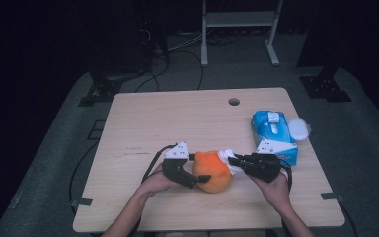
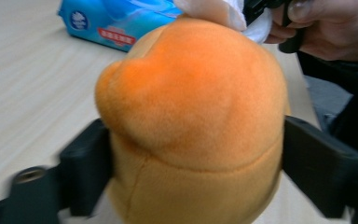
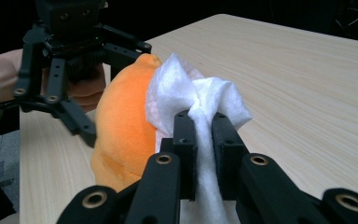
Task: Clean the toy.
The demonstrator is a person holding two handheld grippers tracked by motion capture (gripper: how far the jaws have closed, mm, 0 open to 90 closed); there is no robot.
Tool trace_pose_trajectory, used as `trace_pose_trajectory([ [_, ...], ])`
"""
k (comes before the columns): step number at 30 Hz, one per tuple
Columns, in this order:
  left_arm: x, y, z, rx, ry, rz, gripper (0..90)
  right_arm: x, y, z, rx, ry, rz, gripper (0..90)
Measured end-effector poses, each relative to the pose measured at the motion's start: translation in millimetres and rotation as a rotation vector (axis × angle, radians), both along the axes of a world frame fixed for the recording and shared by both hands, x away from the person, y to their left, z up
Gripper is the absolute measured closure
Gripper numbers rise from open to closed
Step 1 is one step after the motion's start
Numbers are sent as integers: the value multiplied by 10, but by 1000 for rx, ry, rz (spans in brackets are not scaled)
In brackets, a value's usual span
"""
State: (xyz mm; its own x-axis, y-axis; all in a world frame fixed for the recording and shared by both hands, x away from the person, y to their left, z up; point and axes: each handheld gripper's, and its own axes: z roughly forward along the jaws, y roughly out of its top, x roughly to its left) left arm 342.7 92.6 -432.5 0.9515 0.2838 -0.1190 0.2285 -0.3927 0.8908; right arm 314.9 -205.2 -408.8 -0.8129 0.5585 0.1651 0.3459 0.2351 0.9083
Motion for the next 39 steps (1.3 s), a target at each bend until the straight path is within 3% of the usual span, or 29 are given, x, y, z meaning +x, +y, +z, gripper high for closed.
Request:
trace_pose_trajectory([
  [4,-1,-14,9,1,1,24,265,-55,25,35,-21,-44,-5,811],
  [8,8,-42,8,-12,31,56,264,-145,149,89,-34,-90,37,811],
  [12,-26,-86,22,2,20,71,264,-222,318,109,-63,-129,78,810],
  [19,-43,-116,19,2,11,71,266,-94,136,96,-46,-91,20,806],
  [22,-55,-109,18,4,-4,45,252,-51,56,66,-40,-64,2,805],
  [27,-16,-49,30,-27,33,2,160,-88,57,48,-47,-58,64,807],
  [33,-5,-107,-29,-13,74,0,104,-117,88,53,-49,-62,95,801],
  [34,-8,-109,-23,-13,70,5,113,-115,92,57,-51,-63,92,801],
  [37,-20,-92,11,-7,51,23,280,-107,99,80,-51,-63,76,801],
  [39,-24,-81,60,-9,44,45,331,-121,114,108,-52,-81,73,802],
])
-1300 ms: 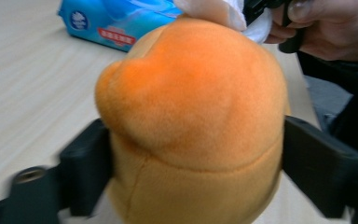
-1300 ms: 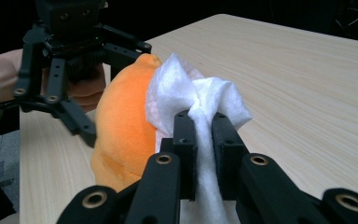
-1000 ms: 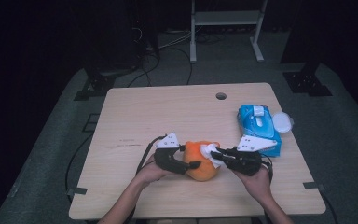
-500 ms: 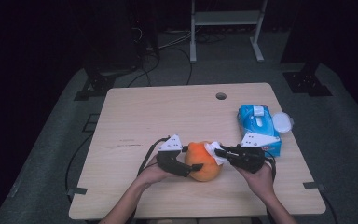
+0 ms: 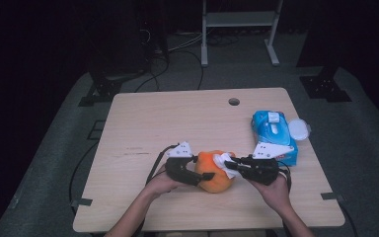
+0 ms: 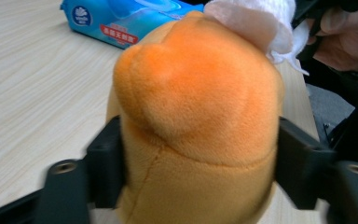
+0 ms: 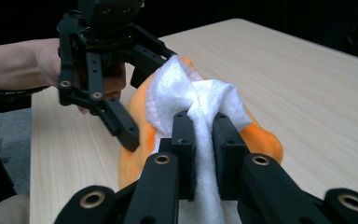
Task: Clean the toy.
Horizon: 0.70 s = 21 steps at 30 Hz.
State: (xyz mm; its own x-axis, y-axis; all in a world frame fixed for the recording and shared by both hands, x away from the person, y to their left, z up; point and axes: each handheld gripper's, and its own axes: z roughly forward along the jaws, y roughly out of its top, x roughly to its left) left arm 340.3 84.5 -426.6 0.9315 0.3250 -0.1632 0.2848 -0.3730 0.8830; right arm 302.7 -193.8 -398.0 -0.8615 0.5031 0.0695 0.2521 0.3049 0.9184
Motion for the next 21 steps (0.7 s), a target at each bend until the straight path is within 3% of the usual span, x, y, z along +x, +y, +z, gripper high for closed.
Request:
trace_pose_trajectory([
  [2,-13,5,62,-16,-24,30,340,-31,29,42,11,-15,12,802],
  [5,-49,-24,76,2,-78,65,339,-76,122,75,3,-43,28,802],
  [7,-69,-62,37,34,-94,56,338,-80,177,78,-11,-49,42,803],
  [8,-82,-73,17,29,-98,52,336,-77,192,76,-27,-52,39,804],
  [14,-103,-70,-5,38,-99,12,293,19,39,43,-7,-23,-34,802],
  [17,-97,-61,0,36,-86,-17,212,57,-11,-24,11,20,-27,801],
  [21,-48,1,46,5,-53,-8,141,19,-3,-45,0,18,-2,802],
])
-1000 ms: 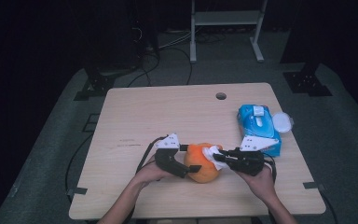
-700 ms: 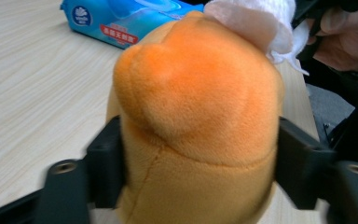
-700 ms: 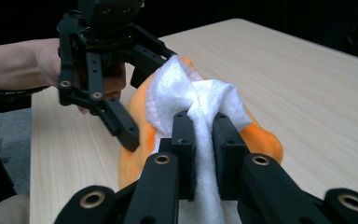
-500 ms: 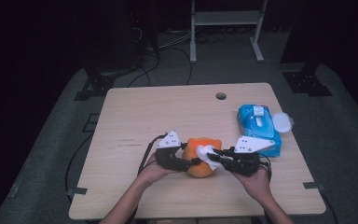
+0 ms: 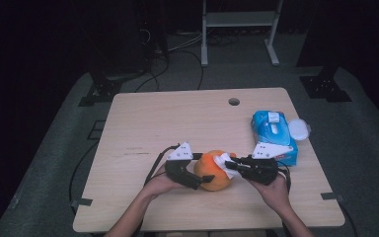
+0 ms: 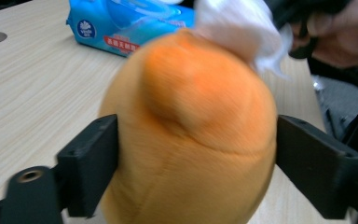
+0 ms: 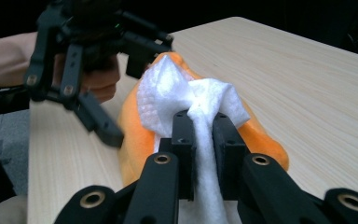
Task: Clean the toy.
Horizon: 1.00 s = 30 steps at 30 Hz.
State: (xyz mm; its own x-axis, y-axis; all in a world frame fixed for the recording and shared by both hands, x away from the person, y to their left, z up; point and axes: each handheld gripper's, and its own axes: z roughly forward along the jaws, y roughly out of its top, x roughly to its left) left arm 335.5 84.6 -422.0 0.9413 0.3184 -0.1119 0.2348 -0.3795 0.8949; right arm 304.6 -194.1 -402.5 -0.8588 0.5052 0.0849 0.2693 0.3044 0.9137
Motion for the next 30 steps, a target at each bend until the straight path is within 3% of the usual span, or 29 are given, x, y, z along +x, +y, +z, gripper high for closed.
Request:
trace_pose_trajectory([
  [4,-31,-19,-24,19,-23,-4,241,-37,33,21,-1,-14,5,803],
  [7,-65,-71,-29,25,-33,-24,299,-119,151,78,16,-35,59,803],
  [11,-155,-162,-32,67,-91,-62,317,-165,299,114,-23,-75,77,806],
  [20,-169,-126,-51,69,-99,-102,307,-64,52,72,14,-38,-22,805],
  [23,-143,-116,-31,50,-83,-97,199,-62,4,25,14,-6,-15,806],
  [26,-113,-136,-66,65,-56,-73,120,-61,-17,10,23,12,1,806],
  [30,-154,-156,-74,84,-72,-95,226,-72,18,43,24,7,20,809],
])
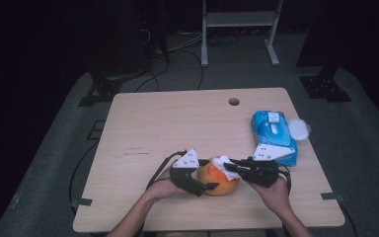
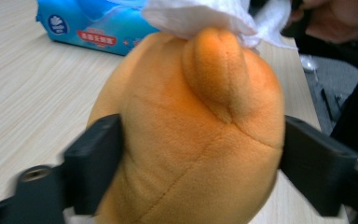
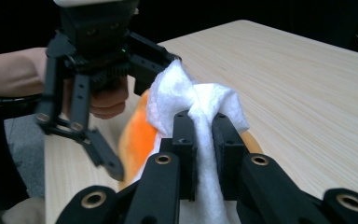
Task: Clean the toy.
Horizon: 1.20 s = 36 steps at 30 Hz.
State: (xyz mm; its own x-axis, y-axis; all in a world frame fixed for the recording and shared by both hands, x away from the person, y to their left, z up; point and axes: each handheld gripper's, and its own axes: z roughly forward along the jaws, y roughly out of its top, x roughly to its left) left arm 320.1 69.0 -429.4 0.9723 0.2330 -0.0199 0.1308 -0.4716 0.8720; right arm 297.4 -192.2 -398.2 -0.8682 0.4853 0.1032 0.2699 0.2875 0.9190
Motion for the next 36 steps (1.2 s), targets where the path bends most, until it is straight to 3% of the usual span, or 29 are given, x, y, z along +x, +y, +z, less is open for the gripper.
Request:
trace_pose_trajectory([
  [7,-112,-56,2,58,-82,-65,265,-67,205,70,-11,-22,59,809],
  [11,-114,-38,-5,45,-84,-73,273,-3,122,35,-17,-1,26,809],
  [15,-125,-60,-13,40,-88,-81,270,65,-28,-33,-17,51,-8,809],
  [19,-139,-72,-17,40,-96,-91,269,67,-101,-44,-30,55,-23,809],
  [23,-149,-85,-18,46,-100,-98,270,66,-90,-28,-26,71,-20,810],
  [27,-183,-119,-18,64,-123,-119,269,20,36,23,-14,59,15,811],
  [30,-191,-124,-18,67,-126,-121,270,19,114,24,-32,47,27,811],
  [36,-153,-86,-11,67,-105,-113,280,113,-30,-28,-28,88,-12,811],
])
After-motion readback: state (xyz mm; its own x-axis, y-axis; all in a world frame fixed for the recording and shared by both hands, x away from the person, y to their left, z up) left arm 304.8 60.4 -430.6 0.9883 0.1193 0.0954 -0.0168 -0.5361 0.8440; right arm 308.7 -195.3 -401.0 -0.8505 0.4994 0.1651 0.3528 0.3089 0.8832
